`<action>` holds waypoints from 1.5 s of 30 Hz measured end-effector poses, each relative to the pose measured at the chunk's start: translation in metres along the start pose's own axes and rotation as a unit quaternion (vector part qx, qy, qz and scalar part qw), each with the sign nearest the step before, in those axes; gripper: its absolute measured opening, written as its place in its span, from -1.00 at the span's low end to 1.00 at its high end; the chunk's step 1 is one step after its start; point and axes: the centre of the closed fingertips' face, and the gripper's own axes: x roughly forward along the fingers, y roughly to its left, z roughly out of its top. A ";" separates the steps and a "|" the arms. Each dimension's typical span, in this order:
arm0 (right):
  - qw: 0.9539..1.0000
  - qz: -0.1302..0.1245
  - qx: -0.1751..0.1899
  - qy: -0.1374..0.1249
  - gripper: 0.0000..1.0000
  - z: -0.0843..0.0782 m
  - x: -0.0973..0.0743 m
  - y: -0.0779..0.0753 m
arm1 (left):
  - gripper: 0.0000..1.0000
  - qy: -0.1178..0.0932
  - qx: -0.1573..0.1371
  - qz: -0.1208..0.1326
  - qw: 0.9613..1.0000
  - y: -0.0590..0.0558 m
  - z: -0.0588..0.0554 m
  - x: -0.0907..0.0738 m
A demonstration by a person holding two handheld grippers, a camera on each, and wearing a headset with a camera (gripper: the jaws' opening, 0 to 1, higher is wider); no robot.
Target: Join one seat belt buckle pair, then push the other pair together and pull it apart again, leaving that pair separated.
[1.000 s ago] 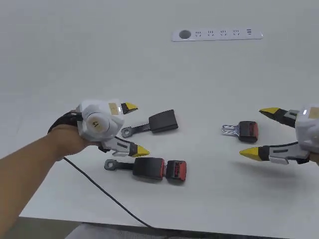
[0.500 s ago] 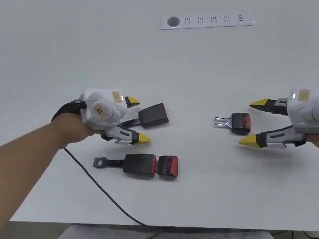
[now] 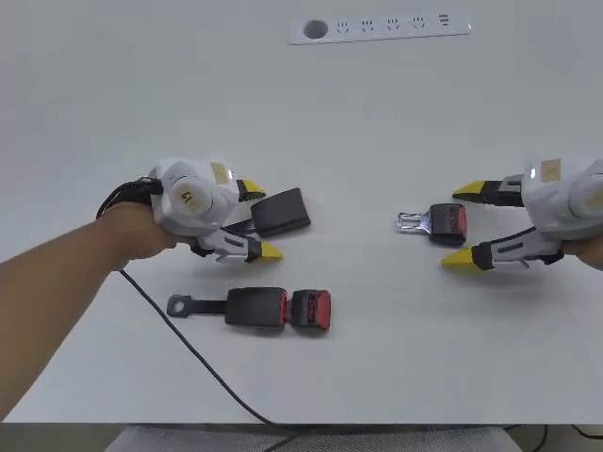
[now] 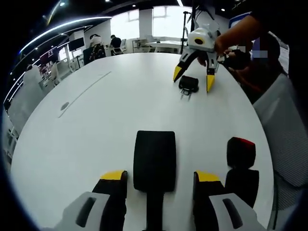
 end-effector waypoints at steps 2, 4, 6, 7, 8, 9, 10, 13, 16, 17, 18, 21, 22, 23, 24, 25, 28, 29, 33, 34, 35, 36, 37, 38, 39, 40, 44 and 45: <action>1.000 -0.001 -0.014 0.008 0.13 0.000 0.001 -0.003 | -0.10 -0.003 0.005 0.004 1.000 0.002 0.002 0.000; 0.999 -0.002 -0.038 0.017 0.03 -0.001 0.001 -0.006 | -0.21 0.000 0.000 0.002 1.000 0.004 0.002 -0.002; 0.999 0.000 -0.035 0.016 -0.08 0.000 0.002 -0.005 | -0.32 0.006 0.001 -0.005 1.000 0.003 0.001 -0.006; 0.999 -0.001 -0.036 0.014 -0.11 0.001 0.003 -0.007 | -0.32 0.003 0.005 -0.004 1.000 0.004 0.002 -0.007; 0.999 -0.003 -0.036 0.013 -0.16 0.002 0.003 -0.009 | -0.32 0.004 0.007 -0.004 1.000 0.005 0.003 -0.007; 0.999 -0.004 -0.032 0.012 -0.28 0.001 0.002 -0.010 | -0.32 0.005 0.012 -0.006 1.000 0.006 0.003 -0.009; 1.000 0.000 -0.029 0.007 -0.28 0.002 0.002 -0.010 | -0.33 0.007 0.016 -0.008 1.000 0.005 0.003 -0.008; 0.999 0.006 -0.038 -0.001 -0.29 0.000 0.001 -0.010 | -0.33 0.009 0.063 -0.023 0.998 0.003 0.004 -0.010; 0.999 0.016 -0.033 -0.014 -0.29 0.000 0.000 -0.011 | -0.33 0.018 0.068 -0.042 0.997 -0.001 0.000 -0.012; 0.999 0.018 -0.033 -0.015 -0.29 0.000 0.000 -0.010 | -0.33 0.020 0.072 -0.054 0.996 -0.004 -0.002 -0.013; 0.999 0.021 -0.033 -0.017 -0.29 0.000 0.000 -0.011 | -0.34 0.020 0.086 -0.064 0.994 -0.005 -0.002 -0.014; 0.999 0.025 -0.033 -0.018 -0.30 0.000 0.000 -0.009 | -0.34 0.033 0.097 -0.080 0.992 -0.007 -0.005 -0.016; 0.999 0.026 -0.032 -0.019 -0.30 0.000 0.000 -0.009 | -0.34 0.034 0.100 -0.081 0.991 -0.007 -0.004 -0.014; 0.999 0.026 -0.031 -0.020 -0.30 0.000 0.000 -0.008 | -0.34 0.036 0.101 -0.083 0.991 -0.007 -0.004 -0.014; 0.999 0.027 -0.031 -0.020 -0.30 0.000 0.000 -0.008 | -0.34 0.037 0.105 -0.084 0.990 -0.008 -0.005 -0.013; 0.999 0.027 -0.030 -0.021 -0.30 0.000 0.000 -0.008 | -0.34 0.037 0.105 -0.085 0.990 -0.008 -0.005 -0.014; 0.999 0.026 -0.028 -0.023 -0.30 0.001 0.001 -0.007 | -0.34 0.035 0.102 -0.084 0.991 -0.009 -0.006 -0.012; 0.999 0.026 -0.028 -0.023 -0.30 0.000 0.001 -0.006 | -0.34 0.035 0.101 -0.084 0.991 -0.009 -0.006 -0.012; 0.999 0.027 -0.029 -0.024 -0.30 0.001 0.003 -0.004 | -0.34 0.036 0.101 -0.084 0.991 -0.010 -0.007 -0.010; 0.999 0.028 -0.031 -0.023 -0.30 0.002 0.004 -0.004 | -0.34 0.036 0.101 -0.084 0.991 -0.010 -0.006 -0.009; 0.999 0.029 -0.033 -0.023 -0.30 0.004 0.005 -0.002 | -0.34 0.036 0.100 -0.084 0.991 -0.010 -0.007 -0.010; 0.999 0.029 -0.034 -0.023 -0.30 0.005 0.006 -0.002 | -0.34 0.036 0.100 -0.084 0.991 -0.010 -0.007 -0.009; 0.999 0.031 -0.033 -0.024 -0.30 0.006 0.008 -0.001 | -0.34 0.036 0.100 -0.084 0.991 -0.010 -0.007 -0.009; 0.999 0.032 -0.034 -0.026 -0.30 0.008 0.011 0.000 | -0.34 0.036 0.100 -0.084 0.991 -0.011 -0.006 -0.008; 0.999 0.033 -0.034 -0.026 -0.30 0.009 0.011 0.001 | -0.34 0.036 0.100 -0.084 0.991 -0.011 -0.006 -0.008; 0.999 0.033 -0.034 -0.026 -0.30 0.011 0.014 0.002 | -0.34 0.037 0.099 -0.084 0.991 -0.011 -0.006 -0.007; 0.998 0.036 -0.042 -0.026 -0.30 0.017 0.021 0.008 | -0.34 0.037 0.099 -0.083 0.991 -0.012 -0.006 -0.006; 0.998 0.038 -0.042 -0.026 -0.30 0.018 0.023 0.009 | -0.34 0.038 0.098 -0.083 0.991 -0.012 -0.006 -0.006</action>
